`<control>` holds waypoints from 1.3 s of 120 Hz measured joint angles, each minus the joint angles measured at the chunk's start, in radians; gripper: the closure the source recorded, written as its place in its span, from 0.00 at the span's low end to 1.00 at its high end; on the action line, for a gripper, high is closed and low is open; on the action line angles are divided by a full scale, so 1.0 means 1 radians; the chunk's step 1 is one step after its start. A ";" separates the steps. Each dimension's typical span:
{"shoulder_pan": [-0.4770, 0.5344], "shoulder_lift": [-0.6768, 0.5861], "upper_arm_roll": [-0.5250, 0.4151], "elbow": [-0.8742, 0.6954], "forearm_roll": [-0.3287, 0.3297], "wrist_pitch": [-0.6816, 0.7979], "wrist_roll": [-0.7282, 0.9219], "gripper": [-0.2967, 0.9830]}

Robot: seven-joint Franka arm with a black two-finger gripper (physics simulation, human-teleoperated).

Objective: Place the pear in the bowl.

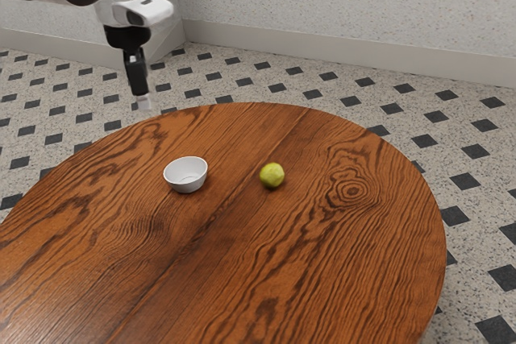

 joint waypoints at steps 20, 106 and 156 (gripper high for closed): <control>0.010 0.000 0.000 0.000 -0.002 0.003 0.024 0.23; -0.123 0.544 0.000 0.447 0.031 0.051 0.575 0.23; -0.125 0.709 0.003 0.408 -0.120 0.433 1.048 0.23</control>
